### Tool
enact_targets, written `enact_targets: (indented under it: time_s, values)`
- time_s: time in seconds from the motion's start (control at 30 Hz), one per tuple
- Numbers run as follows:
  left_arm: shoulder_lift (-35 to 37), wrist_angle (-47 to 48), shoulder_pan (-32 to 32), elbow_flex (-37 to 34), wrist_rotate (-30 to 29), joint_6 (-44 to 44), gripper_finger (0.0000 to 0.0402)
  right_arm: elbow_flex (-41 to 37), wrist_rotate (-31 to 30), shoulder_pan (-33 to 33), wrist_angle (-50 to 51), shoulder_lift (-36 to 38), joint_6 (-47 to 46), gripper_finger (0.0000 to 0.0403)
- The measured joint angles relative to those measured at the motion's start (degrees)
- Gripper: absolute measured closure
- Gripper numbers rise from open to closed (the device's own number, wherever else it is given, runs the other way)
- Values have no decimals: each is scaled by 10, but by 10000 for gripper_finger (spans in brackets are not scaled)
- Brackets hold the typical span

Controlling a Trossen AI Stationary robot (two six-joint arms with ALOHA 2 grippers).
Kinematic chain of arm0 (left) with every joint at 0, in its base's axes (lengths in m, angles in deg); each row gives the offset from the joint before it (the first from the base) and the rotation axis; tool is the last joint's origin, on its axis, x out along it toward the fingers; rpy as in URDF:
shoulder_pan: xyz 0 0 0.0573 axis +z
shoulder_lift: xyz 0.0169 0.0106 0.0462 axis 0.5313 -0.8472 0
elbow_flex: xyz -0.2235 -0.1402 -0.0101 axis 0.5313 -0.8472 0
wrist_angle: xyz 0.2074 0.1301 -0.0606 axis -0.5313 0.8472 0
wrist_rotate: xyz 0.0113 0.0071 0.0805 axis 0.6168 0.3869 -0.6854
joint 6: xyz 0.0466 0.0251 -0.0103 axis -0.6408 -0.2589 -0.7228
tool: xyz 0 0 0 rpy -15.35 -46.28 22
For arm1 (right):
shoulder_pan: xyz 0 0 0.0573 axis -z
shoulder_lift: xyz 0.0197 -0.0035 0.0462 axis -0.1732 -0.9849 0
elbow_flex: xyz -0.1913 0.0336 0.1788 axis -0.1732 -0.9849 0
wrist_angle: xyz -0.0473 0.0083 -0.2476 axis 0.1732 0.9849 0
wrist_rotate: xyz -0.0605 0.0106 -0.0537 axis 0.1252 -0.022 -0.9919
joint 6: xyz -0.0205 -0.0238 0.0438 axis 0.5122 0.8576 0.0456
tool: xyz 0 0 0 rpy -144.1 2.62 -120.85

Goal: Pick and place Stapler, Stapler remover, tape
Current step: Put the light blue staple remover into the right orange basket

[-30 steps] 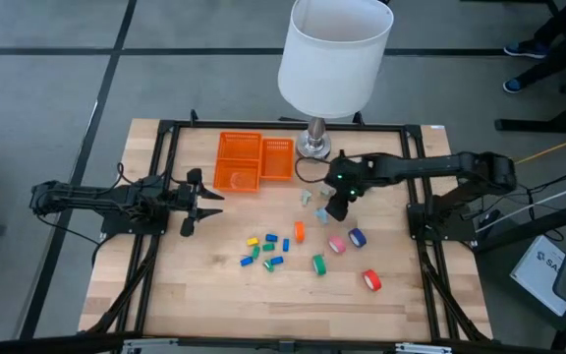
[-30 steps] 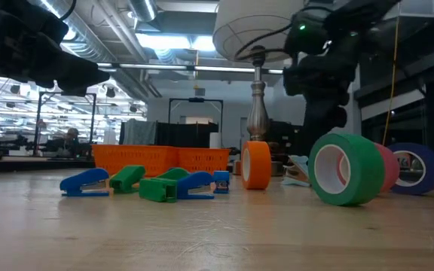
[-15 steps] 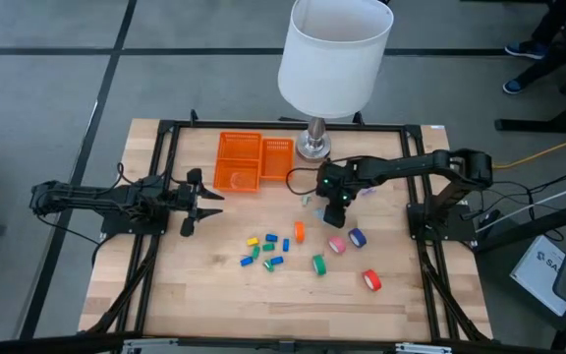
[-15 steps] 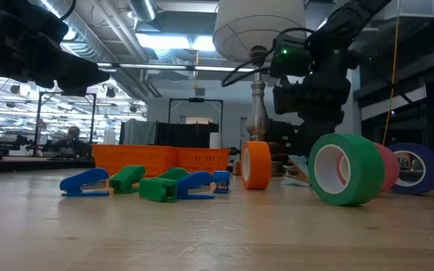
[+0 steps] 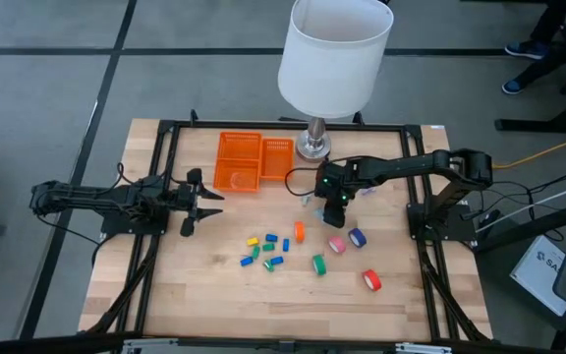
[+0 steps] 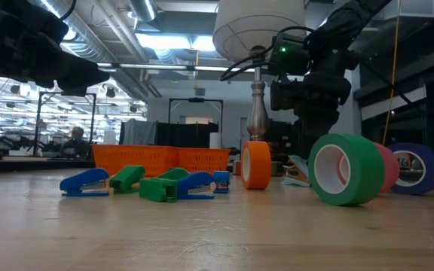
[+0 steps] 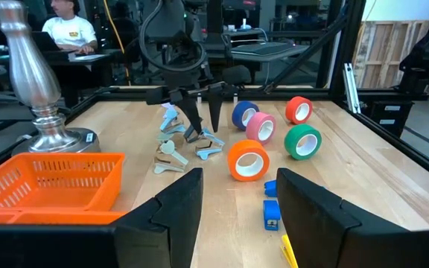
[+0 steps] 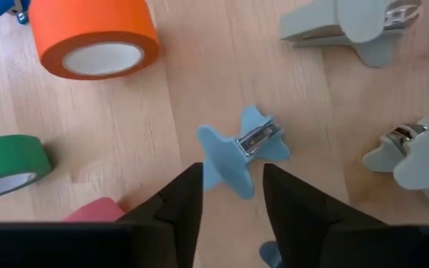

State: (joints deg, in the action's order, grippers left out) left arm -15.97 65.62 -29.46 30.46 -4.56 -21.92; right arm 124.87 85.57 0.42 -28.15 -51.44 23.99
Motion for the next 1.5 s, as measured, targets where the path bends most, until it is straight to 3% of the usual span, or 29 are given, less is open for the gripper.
enact_targets:
  time_s: [0.33,0.5,0.7,1.23,1.5]
  values:
    - [0,0,0,0,0,0,233,0,5,0,1,0,3,363]
    - [0,0,0,0,0,0,233,1,40,1,-1,2,19,395]
    - [0,0,0,0,0,0,233,0,78,2,-2,0,56,398]
    - [0,0,0,0,0,0,233,61,83,2,-28,1,135,400]
    - [0,0,0,0,0,0,233,76,70,2,-126,1,145,400]
